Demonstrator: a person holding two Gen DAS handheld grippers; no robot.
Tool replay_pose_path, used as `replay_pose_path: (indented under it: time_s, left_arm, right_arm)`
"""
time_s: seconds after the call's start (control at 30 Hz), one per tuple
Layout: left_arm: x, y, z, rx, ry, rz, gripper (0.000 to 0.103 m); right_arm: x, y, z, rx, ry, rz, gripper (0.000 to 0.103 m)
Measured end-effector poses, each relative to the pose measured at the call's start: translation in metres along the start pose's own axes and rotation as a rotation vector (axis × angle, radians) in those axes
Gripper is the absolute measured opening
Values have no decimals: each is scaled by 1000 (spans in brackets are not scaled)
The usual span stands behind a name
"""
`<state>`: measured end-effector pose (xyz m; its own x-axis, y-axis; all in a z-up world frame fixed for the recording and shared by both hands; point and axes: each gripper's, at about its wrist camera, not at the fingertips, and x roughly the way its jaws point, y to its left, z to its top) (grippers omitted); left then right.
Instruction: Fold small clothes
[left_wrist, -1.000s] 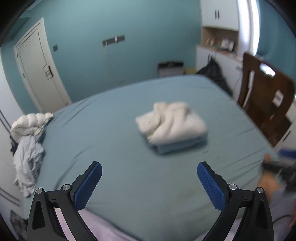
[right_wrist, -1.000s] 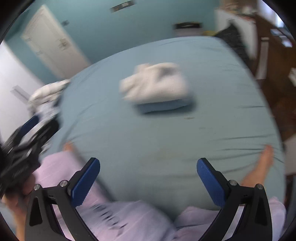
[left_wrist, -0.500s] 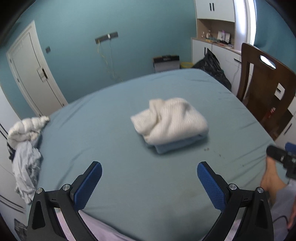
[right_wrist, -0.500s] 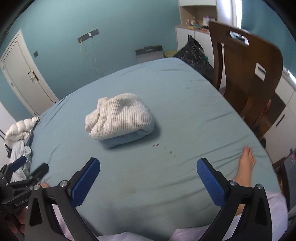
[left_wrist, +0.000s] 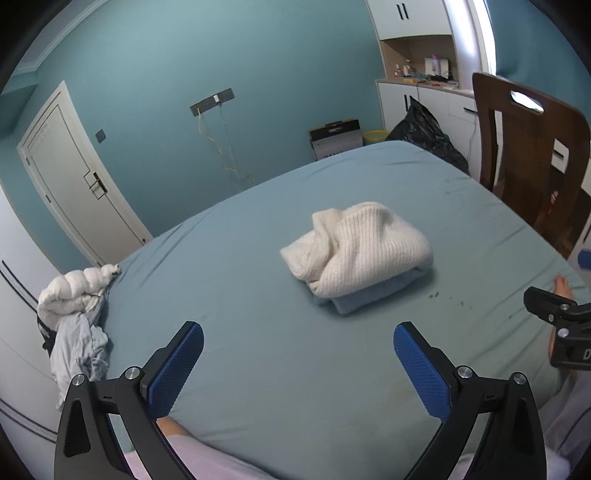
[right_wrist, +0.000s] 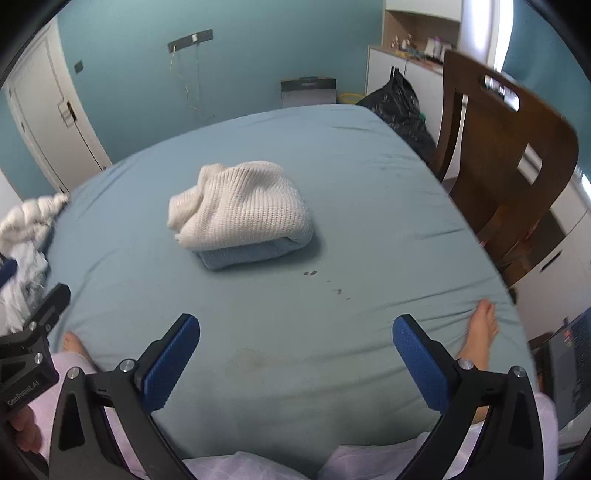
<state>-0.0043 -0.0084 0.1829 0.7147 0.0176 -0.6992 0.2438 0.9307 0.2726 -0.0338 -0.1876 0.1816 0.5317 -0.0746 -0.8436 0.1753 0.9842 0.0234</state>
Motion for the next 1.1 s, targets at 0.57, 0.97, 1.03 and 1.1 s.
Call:
replay_pose_path:
  time_s: [0.57, 0.97, 1.03, 1.1]
  left_arm:
    - [14, 8, -4, -42, 76, -63, 103]
    - [20, 6, -5, -45, 113, -73, 103]
    - [19, 4, -6, -35, 111, -69, 103]
    - [19, 3, -6, -28, 111, -67, 103]
  right_arm:
    - [-16, 21, -6, -225, 3, -133, 102]
    - [-16, 27, -7, -243, 23, -122, 102]
    - [-16, 27, -7, -243, 24, -125, 102]
    - [-16, 26, -6, -235, 29, -125, 102]
